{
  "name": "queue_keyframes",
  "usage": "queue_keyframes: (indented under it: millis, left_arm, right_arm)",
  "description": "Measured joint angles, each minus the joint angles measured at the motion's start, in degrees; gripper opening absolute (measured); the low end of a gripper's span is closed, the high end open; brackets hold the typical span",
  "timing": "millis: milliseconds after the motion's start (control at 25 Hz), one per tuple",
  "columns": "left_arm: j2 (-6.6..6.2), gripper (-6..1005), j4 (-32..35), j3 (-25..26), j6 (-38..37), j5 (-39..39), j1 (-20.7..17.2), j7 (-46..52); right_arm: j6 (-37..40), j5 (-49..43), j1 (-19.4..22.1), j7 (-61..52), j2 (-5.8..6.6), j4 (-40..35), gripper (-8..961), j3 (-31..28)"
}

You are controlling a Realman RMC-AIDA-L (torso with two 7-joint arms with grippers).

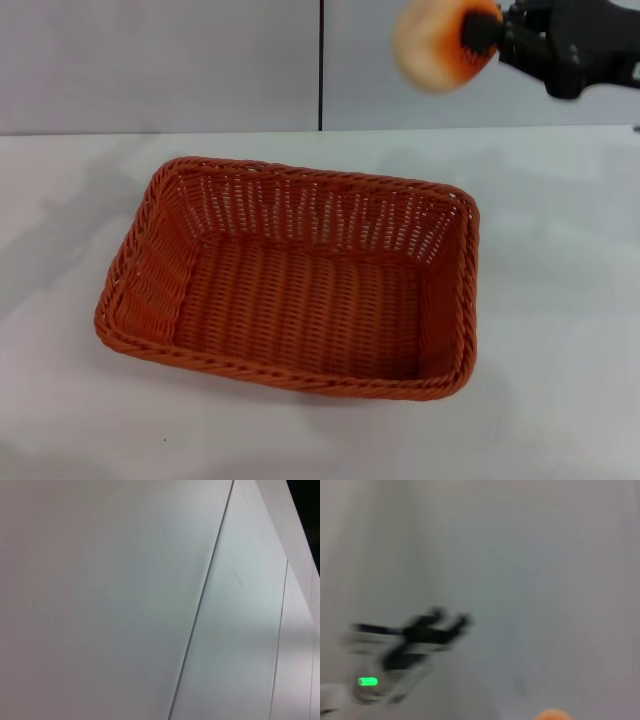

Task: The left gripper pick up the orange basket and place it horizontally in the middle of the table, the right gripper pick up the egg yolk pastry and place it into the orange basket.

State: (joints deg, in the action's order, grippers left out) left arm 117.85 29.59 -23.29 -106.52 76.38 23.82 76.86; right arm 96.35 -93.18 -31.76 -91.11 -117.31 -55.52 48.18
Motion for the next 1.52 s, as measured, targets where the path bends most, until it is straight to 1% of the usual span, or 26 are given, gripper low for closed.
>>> queue_keyframes:
  millis: [40, 120, 240, 320, 400, 600, 800, 1000, 1080, 1120, 1280, 1320, 1400, 1520]
  left_arm:
    - [0.0, 659, 0.02, 0.01, 0.0, 0.0, 0.0, -0.01]
    - [0.0, 659, 0.08, 0.01, 0.0, 0.0, 0.0, -0.01]
    - [0.0, 659, 0.15, -0.06, 0.0, 0.01, 0.09, -0.03]
    - [0.0, 659, 0.15, -0.06, 0.0, 0.01, 0.09, -0.03]
    - [0.0, 659, 0.18, -0.08, 0.0, 0.01, 0.23, -0.06]
    - [0.0, 660, 0.2, -0.1, 0.0, 0.0, 0.38, -0.06]
    - [0.0, 660, 0.2, -0.84, -0.06, 0.0, 0.51, 0.03]
    - [0.01, 660, 0.08, -0.82, -0.65, 0.0, 0.21, 0.12]
    - [0.0, 660, 0.07, -0.82, -0.69, 0.0, 0.16, 0.15]
    - [0.0, 660, -0.02, -0.8, -0.8, 0.0, 0.09, 0.18]
    - [0.0, 659, -0.07, -0.78, -0.93, 0.0, -0.09, 0.17]
    - [0.0, 659, -0.06, -0.78, -0.94, 0.0, -0.25, 0.12]
    - [0.01, 659, -0.07, -0.79, -0.95, 0.0, -0.32, 0.06]
    - [0.0, 659, 0.11, -0.66, -0.89, -0.19, -0.77, -0.16]
  right_arm:
    - [0.0, 0.0, 0.0, 0.0, 0.0, 0.0, 73, 0.0]
    - [4.18, -1.33, -1.17, 0.14, 0.23, 0.39, 63, 1.24]
    - [5.36, -3.33, -1.82, 0.18, 0.32, 0.52, 55, 2.86]
    - [5.77, -6.13, -2.53, 0.02, 0.39, 0.64, 52, 4.92]
    - [5.65, -7.09, -2.74, -0.46, 0.39, 1.12, 51, 5.52]
    - [4.73, -7.68, -2.83, -2.79, 0.42, 1.62, 48, 5.55]
    - [4.74, -7.76, -2.52, -2.81, 0.42, 1.53, 231, 5.21]
    - [5.07, -7.4, -2.12, -2.41, 0.37, 1.11, 464, 4.5]
    - [5.05, -7.23, -1.99, -2.23, 0.3, 1.0, 495, 4.1]
    - [4.99, -6.22, -1.36, -1.09, 0.04, 0.75, 511, 2.53]
    - [4.88, -2.4, 0.52, 2.98, -0.59, 0.82, 574, 0.4]
    - [4.74, 0.88, 2.08, 7.31, -1.11, 1.51, 574, -0.95]
    - [4.6, 6.28, 4.19, 15.04, -1.57, 4.29, 574, -2.57]
    - [4.2, 16.46, 6.56, 26.7, -1.6, 11.94, 574, -4.1]
